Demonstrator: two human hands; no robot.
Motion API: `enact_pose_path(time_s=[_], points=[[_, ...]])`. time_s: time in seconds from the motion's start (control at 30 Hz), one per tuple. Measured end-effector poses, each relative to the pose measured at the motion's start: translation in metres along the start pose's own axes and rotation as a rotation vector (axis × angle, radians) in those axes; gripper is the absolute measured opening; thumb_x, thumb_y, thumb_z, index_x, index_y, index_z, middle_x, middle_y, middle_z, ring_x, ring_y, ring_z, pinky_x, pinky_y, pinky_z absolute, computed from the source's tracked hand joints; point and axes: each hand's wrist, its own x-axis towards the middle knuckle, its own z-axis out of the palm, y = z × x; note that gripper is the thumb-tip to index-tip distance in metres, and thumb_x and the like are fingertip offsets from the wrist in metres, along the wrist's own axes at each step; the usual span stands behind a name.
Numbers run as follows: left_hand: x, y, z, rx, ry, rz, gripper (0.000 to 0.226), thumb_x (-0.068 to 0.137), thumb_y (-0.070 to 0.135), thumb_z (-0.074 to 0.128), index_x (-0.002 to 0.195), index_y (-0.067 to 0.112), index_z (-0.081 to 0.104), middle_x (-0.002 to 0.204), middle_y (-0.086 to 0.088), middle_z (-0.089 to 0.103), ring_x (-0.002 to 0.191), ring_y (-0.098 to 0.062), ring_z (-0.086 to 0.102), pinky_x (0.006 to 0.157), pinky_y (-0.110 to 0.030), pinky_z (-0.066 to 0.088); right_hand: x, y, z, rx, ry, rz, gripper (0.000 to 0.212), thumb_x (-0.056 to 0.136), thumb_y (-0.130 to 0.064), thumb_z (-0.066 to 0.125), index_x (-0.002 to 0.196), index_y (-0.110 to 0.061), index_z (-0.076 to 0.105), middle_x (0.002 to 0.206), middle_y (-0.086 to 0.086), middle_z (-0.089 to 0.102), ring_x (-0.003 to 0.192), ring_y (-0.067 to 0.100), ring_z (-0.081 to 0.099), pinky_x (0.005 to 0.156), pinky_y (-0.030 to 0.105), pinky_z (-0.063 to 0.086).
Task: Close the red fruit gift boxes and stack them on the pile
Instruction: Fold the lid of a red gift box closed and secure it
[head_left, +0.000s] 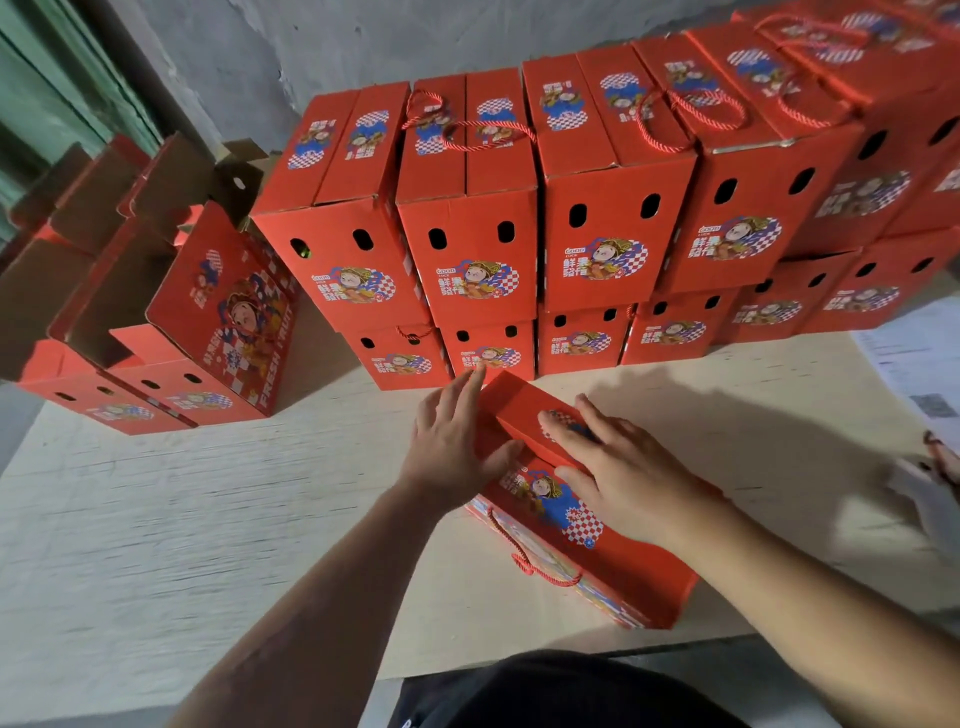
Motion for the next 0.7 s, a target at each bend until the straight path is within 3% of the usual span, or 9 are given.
enact_pose_path(time_s=[0.07, 0.2, 0.33, 0.43, 0.5, 0.63, 0.7], points=[[0.004, -0.004, 0.002, -0.2, -0.147, -0.107, 0.106, 0.082, 0.082, 0.06, 0.162, 0.044, 0.002, 0.156, 0.003, 0.05, 0.136, -0.026, 0.055, 0.109, -0.052, 0.049, 0.002, 0.0, 0.002, -0.035, -0.006, 0.012, 0.07, 0.105, -0.054, 0.042, 0.163, -0.045, 0.004, 0.172, 0.013, 0.012, 0.148, 0.037, 0.036, 0.119, 0.048, 0.037], [-0.001, -0.006, 0.008, -0.146, -0.059, -0.11, 0.101, 0.077, 0.088, 0.054, 0.158, 0.047, 0.008, 0.148, 0.009, 0.058, 0.122, -0.021, 0.067, 0.098, -0.049, 0.058, 0.0, -0.004, 0.008, -0.151, 0.034, 0.003, 0.068, 0.106, -0.051, 0.042, 0.164, -0.04, 0.01, 0.17, 0.019, 0.017, 0.145, 0.041, 0.04, 0.117, 0.051, 0.041], [0.0, -0.009, 0.009, -0.18, -0.082, -0.1, 0.095, 0.08, 0.094, 0.043, 0.156, 0.044, 0.016, 0.146, 0.012, 0.058, 0.12, -0.015, 0.066, 0.099, -0.045, 0.058, -0.005, -0.006, 0.013, -0.23, 0.14, -0.008, 0.065, 0.103, -0.051, 0.047, 0.163, -0.036, 0.026, 0.165, 0.016, 0.034, 0.123, 0.038, 0.057, 0.098, 0.05, 0.054], [0.003, -0.009, 0.01, -0.287, -0.057, -0.151, 0.078, 0.086, 0.093, 0.029, 0.146, 0.044, 0.035, 0.135, 0.009, 0.066, 0.115, -0.019, 0.067, 0.1, -0.049, 0.055, -0.002, -0.005, 0.01, -0.225, 0.111, 0.005, 0.066, 0.102, -0.065, 0.026, 0.163, -0.043, 0.012, 0.164, 0.011, 0.033, 0.124, 0.036, 0.055, 0.097, 0.048, 0.051], [0.007, -0.008, 0.011, -0.4, -0.072, -0.22, 0.073, 0.089, 0.088, 0.032, 0.139, 0.037, 0.048, 0.123, 0.008, 0.07, 0.108, -0.02, 0.07, 0.095, -0.051, 0.058, 0.002, -0.007, 0.006, -0.214, 0.044, 0.03, 0.07, 0.099, -0.072, 0.014, 0.162, -0.046, -0.002, 0.165, 0.009, 0.028, 0.13, 0.036, 0.051, 0.102, 0.047, 0.048], [0.008, -0.004, 0.007, -0.449, -0.104, -0.294, 0.081, 0.087, 0.088, 0.037, 0.139, 0.029, 0.052, 0.12, 0.005, 0.072, 0.105, -0.021, 0.071, 0.09, -0.047, 0.06, 0.004, -0.006, -0.003, -0.069, -0.034, 0.037, 0.07, 0.101, -0.069, 0.033, 0.16, -0.051, 0.001, 0.171, 0.004, 0.022, 0.14, 0.036, 0.047, 0.109, 0.048, 0.046], [0.002, 0.0, 0.005, -0.339, -0.049, -0.262, 0.089, 0.08, 0.096, 0.029, 0.136, 0.031, 0.049, 0.118, 0.008, 0.071, 0.104, -0.02, 0.071, 0.084, -0.042, 0.059, 0.008, 0.003, -0.019, 0.179, -0.086, 0.08, 0.068, 0.095, -0.074, 0.043, 0.155, -0.062, 0.013, 0.167, -0.004, 0.034, 0.142, 0.028, 0.048, 0.113, 0.046, 0.045]])
